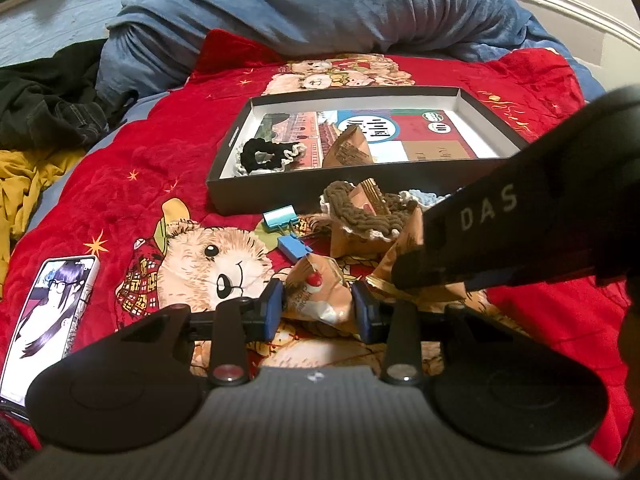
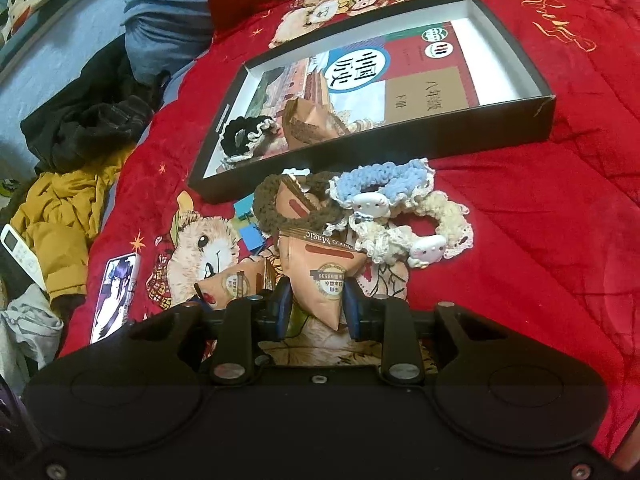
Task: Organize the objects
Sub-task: 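Close right tool on brown labelled paper packet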
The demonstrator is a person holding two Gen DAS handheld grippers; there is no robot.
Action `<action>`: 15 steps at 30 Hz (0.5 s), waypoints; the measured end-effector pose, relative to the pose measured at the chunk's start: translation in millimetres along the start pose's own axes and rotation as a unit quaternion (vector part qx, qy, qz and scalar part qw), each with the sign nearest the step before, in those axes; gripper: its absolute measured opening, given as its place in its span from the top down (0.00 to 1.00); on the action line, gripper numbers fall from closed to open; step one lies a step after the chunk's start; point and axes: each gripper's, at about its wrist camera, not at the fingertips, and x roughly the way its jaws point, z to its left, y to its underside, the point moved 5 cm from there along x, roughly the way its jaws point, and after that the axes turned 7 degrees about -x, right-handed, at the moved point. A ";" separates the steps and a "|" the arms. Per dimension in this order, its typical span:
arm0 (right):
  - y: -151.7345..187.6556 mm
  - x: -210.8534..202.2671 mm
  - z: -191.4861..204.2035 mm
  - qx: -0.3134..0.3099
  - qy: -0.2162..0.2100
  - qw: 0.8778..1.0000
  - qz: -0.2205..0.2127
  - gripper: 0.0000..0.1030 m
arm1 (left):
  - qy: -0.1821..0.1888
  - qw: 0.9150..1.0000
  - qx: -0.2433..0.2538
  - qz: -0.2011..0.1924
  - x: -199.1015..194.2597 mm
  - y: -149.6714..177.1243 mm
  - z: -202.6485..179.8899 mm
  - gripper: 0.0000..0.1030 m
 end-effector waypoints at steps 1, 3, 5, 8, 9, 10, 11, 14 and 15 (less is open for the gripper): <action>-0.6 -1.2 -1.2 0.003 -0.001 1.000 -0.001 0.74 | 0.000 1.000 0.000 -0.001 -0.3 -0.2 -0.2 0.60; -1.5 -3.5 -2.7 0.009 -0.003 1.000 -0.004 0.75 | 0.000 1.000 -0.003 -0.002 -1.1 -1.5 0.4 0.60; -2.8 -5.7 -3.5 0.014 -0.004 1.000 -0.008 0.75 | 0.000 1.000 -0.006 -0.005 -2.3 -2.9 1.3 0.60; -4.2 -7.5 -3.2 0.014 -0.004 1.000 -0.012 0.75 | 0.001 1.000 -0.009 -0.011 -4.8 -4.8 2.0 0.60; -4.3 -7.8 -2.9 0.013 -0.005 1.000 -0.013 0.75 | 0.002 1.000 -0.009 -0.012 -5.5 -5.4 2.0 0.60; -4.6 -8.3 -2.3 0.013 -0.006 1.000 -0.013 0.75 | 0.003 1.000 -0.009 -0.014 -6.2 -5.8 2.2 0.60; -4.9 -9.0 -1.7 0.012 -0.007 1.000 -0.014 0.75 | 0.004 1.000 -0.010 -0.015 -6.9 -6.3 2.5 0.60; -6.4 -11.8 0.2 0.008 -0.008 1.000 -0.019 0.75 | 0.005 1.000 -0.012 -0.019 -8.0 -8.2 3.2 0.60; -7.0 -12.4 0.5 0.009 -0.009 1.000 -0.020 0.75 | 0.006 1.000 -0.014 -0.021 -8.6 -8.8 3.7 0.60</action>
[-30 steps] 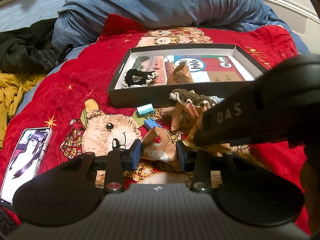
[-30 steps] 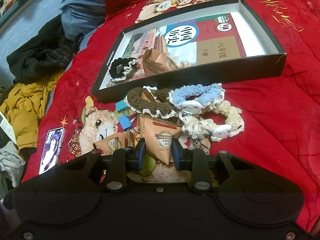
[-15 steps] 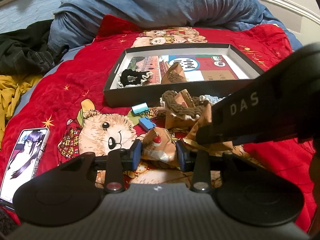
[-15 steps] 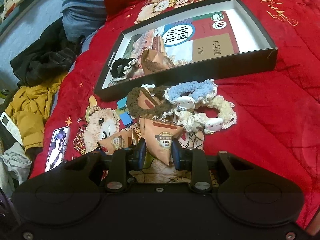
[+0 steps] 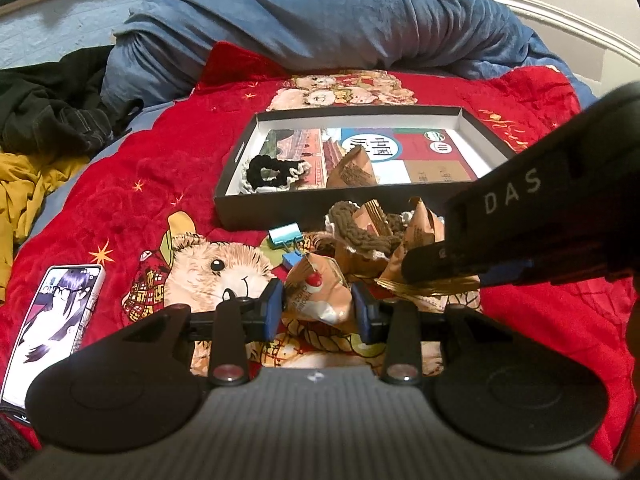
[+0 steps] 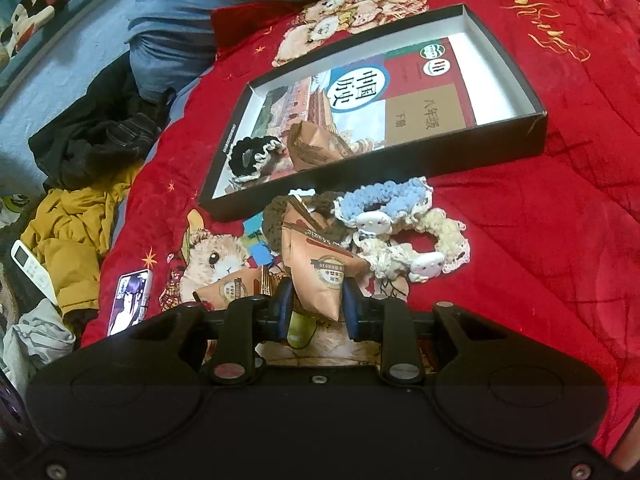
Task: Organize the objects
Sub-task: 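Close right tool on brown labelled paper packet, then lift red-dotted packet with left tool while right tool lifts brown packet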
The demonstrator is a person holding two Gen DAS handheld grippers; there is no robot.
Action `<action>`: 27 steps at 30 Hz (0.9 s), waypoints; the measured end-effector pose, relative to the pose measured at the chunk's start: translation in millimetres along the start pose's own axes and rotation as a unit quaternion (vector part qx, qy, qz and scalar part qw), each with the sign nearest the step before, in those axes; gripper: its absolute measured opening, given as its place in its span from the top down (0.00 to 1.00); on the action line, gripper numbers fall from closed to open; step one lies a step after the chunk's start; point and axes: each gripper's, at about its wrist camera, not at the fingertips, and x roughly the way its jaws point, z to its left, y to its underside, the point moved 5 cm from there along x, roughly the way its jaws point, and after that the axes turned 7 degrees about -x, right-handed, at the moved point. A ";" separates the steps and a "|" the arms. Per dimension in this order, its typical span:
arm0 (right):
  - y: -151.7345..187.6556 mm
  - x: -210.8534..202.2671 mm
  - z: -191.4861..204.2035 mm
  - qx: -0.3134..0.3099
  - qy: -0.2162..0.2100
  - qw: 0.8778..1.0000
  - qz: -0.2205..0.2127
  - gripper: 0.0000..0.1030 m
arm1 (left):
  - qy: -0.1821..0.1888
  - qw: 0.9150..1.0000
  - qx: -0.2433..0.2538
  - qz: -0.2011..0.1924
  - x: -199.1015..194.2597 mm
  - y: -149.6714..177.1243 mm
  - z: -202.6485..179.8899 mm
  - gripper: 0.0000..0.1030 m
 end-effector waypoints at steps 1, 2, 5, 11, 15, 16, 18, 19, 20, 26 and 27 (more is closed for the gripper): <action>-0.7 -0.9 0.2 0.001 -0.001 1.000 -0.002 0.75 | 0.001 1.000 -0.002 -0.002 -0.6 -1.0 0.7 0.60; -1.2 -1.9 0.0 0.002 -0.001 1.000 -0.003 0.75 | 0.002 1.000 -0.003 -0.003 -1.0 -1.6 0.9 0.60; -2.7 -4.4 -0.6 0.005 -0.001 1.000 -0.006 0.75 | 0.003 1.000 -0.005 -0.009 -3.4 -3.8 1.5 0.60; -6.3 -9.2 0.5 0.005 -0.003 1.000 -0.017 0.75 | 0.014 0.999 -0.010 -0.031 -10.7 -9.7 1.3 0.60; -11.0 -17.5 2.8 0.002 -0.006 0.999 -0.034 0.75 | 0.018 0.998 -0.011 -0.057 -17.4 -15.7 1.5 0.60; -12.1 -19.4 3.3 0.002 -0.007 0.999 -0.037 0.75 | 0.019 0.998 -0.012 -0.066 -19.5 -17.7 1.9 0.60; -14.3 -24.1 4.3 0.000 -0.009 0.999 -0.045 0.75 | 0.021 0.996 -0.012 -0.083 -23.1 -21.6 2.3 0.60; -15.9 -27.1 5.5 -0.003 -0.009 0.999 -0.050 0.75 | 0.021 0.995 -0.012 -0.094 -24.9 -24.5 2.8 0.60; -17.6 -29.4 6.9 -0.006 -0.008 0.998 -0.055 0.75 | 0.021 0.994 -0.012 -0.103 -27.0 -26.7 3.1 0.60; -28.8 -45.3 20.5 -0.034 -0.007 0.995 -0.090 0.75 | 0.024 0.987 -0.011 -0.156 -39.2 -40.3 5.6 0.60; -30.7 -47.6 23.7 -0.040 -0.006 0.995 -0.095 0.75 | 0.021 0.986 -0.012 -0.165 -40.7 -41.9 6.5 0.60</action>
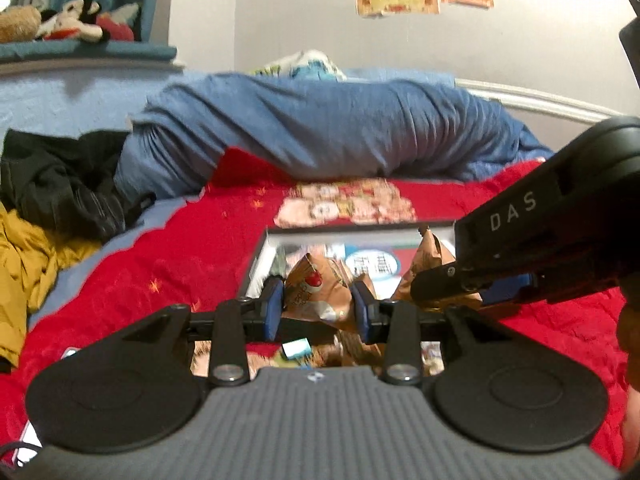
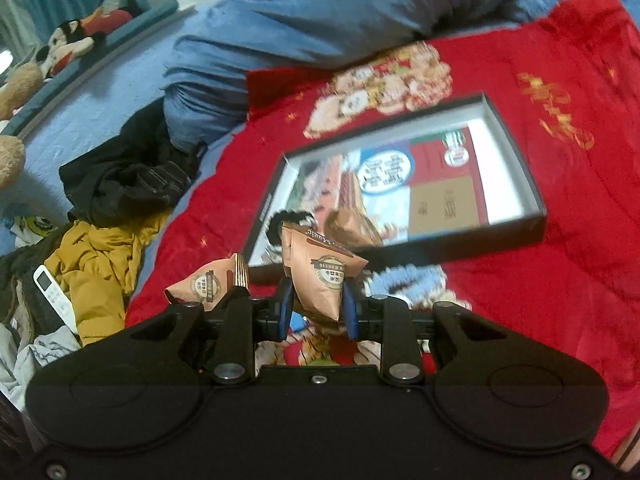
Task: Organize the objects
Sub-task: 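Lift red-dotted packet with left tool while right tool lifts brown packet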
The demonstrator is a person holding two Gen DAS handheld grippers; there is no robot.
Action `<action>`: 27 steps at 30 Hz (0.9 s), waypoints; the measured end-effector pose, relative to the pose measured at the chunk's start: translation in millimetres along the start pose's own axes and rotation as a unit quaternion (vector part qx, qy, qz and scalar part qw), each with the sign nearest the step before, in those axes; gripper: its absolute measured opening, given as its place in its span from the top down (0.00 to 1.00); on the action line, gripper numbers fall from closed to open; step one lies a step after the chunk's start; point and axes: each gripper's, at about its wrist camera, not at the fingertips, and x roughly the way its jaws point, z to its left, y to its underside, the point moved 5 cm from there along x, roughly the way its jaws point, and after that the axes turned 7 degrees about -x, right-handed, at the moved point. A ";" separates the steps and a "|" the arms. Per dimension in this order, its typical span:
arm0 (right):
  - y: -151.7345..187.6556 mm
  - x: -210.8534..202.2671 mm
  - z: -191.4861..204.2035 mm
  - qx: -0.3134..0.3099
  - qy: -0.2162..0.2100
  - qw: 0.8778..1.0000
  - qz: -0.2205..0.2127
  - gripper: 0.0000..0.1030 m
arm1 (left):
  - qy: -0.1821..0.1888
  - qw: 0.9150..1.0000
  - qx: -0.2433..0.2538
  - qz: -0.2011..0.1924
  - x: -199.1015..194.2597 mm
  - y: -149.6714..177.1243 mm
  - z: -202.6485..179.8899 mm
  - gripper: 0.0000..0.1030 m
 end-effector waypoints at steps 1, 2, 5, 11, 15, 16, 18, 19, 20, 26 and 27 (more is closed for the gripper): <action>-2.6 -1.8 3.3 -0.008 0.001 1.000 -0.006 0.75 | -0.004 1.000 0.000 -0.011 -1.4 -2.1 0.8 0.60; -6.0 -3.9 7.6 -0.019 0.001 1.000 -0.014 0.75 | -0.007 1.000 0.001 -0.022 -2.8 -4.4 1.3 0.60; -14.7 -8.9 20.8 -0.041 0.000 0.999 -0.031 0.75 | -0.007 0.999 0.004 -0.043 -3.9 -10.5 0.6 0.60; -31.4 -13.8 43.6 -0.071 -0.006 0.996 -0.058 0.75 | -0.013 0.999 -0.014 -0.045 5.1 -19.4 8.5 0.60; -40.7 -14.4 48.1 -0.071 -0.010 0.995 -0.072 0.75 | -0.006 0.998 -0.029 -0.049 10.2 -28.1 14.2 0.60; -43.1 -14.4 48.4 -0.071 -0.010 0.995 -0.075 0.75 | -0.003 0.998 -0.032 -0.052 11.5 -31.2 14.7 0.60; -48.2 -15.4 47.1 -0.067 -0.012 0.994 -0.082 0.75 | 0.004 0.998 -0.034 -0.057 12.9 -34.6 14.2 0.60; -51.0 -16.0 46.2 -0.064 -0.012 0.994 -0.085 0.75 | 0.007 0.997 -0.036 -0.061 13.7 -36.4 13.6 0.60; -53.3 -16.2 44.6 -0.062 -0.011 0.994 -0.087 0.75 | 0.007 0.997 -0.038 -0.065 14.7 -37.9 12.5 0.60; -69.9 -19.3 31.0 -0.042 0.001 0.994 -0.106 0.75 | 0.014 0.997 -0.046 -0.054 33.0 -47.7 0.2 0.60; -72.5 -20.3 28.6 -0.038 0.002 0.993 -0.109 0.75 | 0.015 0.997 -0.048 -0.052 35.9 -49.6 -1.8 0.60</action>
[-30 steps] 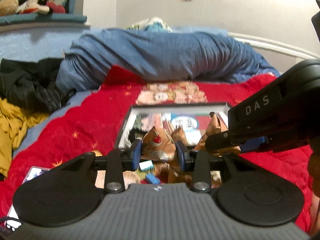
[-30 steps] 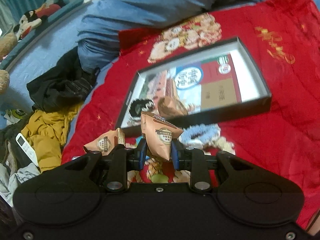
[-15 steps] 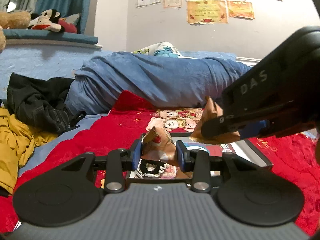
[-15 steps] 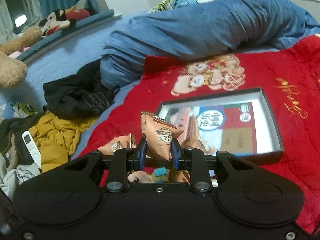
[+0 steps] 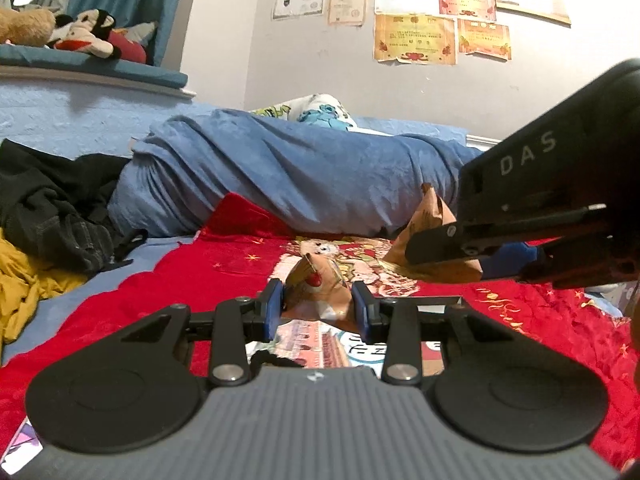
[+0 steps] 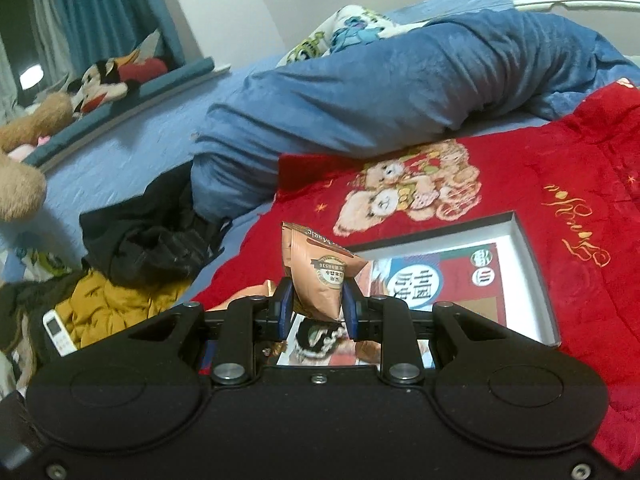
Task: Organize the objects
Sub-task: 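Lift red-dotted packet with left tool while right tool lifts brown packet, then carry both packets over the black box and lower them inside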
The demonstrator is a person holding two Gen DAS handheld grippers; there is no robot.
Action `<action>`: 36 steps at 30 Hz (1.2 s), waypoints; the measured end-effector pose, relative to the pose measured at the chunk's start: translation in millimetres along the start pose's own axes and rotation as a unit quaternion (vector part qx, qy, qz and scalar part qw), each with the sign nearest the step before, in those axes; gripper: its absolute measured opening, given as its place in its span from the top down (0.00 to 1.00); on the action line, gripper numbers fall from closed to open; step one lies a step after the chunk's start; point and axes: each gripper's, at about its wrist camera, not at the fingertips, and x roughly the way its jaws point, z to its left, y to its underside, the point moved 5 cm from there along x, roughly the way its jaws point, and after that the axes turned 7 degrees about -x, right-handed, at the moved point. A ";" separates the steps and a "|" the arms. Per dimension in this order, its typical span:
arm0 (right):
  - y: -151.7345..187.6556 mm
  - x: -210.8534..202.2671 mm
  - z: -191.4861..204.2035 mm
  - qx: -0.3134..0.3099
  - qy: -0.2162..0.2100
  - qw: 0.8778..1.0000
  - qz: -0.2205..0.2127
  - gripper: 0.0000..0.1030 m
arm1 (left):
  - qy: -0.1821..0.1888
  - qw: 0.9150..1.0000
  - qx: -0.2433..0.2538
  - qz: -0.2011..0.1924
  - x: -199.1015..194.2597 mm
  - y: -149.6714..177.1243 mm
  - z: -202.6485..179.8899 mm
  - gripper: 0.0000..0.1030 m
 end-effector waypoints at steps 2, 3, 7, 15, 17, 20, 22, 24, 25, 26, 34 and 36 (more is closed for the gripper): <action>-5.7 -1.3 -5.4 0.004 0.004 1.000 -0.007 0.75 | -0.001 1.000 -0.006 0.006 7.2 -4.4 -3.9 0.60; -8.3 -1.3 -7.4 0.003 0.006 1.000 -0.009 0.75 | -0.001 1.000 -0.009 0.010 10.4 -6.2 -6.0 0.60; -17.4 -5.9 -19.5 0.007 0.020 1.000 -0.023 0.75 | -0.003 1.000 -0.018 0.018 23.6 -14.8 -15.5 0.60; -28.0 -3.9 -55.2 0.034 0.055 0.997 -0.033 0.76 | 0.037 0.998 -0.030 0.049 63.9 -36.0 -35.1 0.60; -29.2 -0.8 -66.0 0.050 0.057 0.996 -0.038 0.76 | 0.043 0.997 -0.032 0.056 74.1 -38.1 -36.5 0.60; -31.0 5.5 -78.0 0.066 0.064 0.995 -0.040 0.76 | 0.045 0.996 -0.036 0.070 87.3 -34.6 -32.4 0.60; -30.2 10.5 -83.2 0.070 0.067 0.994 -0.040 0.76 | 0.044 0.995 -0.040 0.082 93.4 -26.2 -26.1 0.60; -28.6 16.4 -86.9 0.074 0.072 0.994 -0.038 0.76 | 0.047 0.994 -0.037 0.097 97.3 -17.5 -21.2 0.60; -27.3 20.1 -88.3 0.076 0.075 0.994 -0.035 0.76 | 0.048 0.993 -0.037 0.104 99.3 -11.4 -17.9 0.60; -25.2 23.6 -90.2 0.079 0.078 0.993 -0.033 0.76 | 0.050 0.992 -0.038 0.110 100.1 -6.5 -16.4 0.60; 5.4 50.5 -103.5 0.082 0.097 0.992 -0.001 0.76 | 0.073 0.987 -0.033 0.142 106.4 24.9 -11.0 0.60; 16.2 59.0 -106.4 0.077 0.106 0.991 0.015 0.76 | 0.088 0.985 -0.030 0.144 107.1 29.2 -9.9 0.60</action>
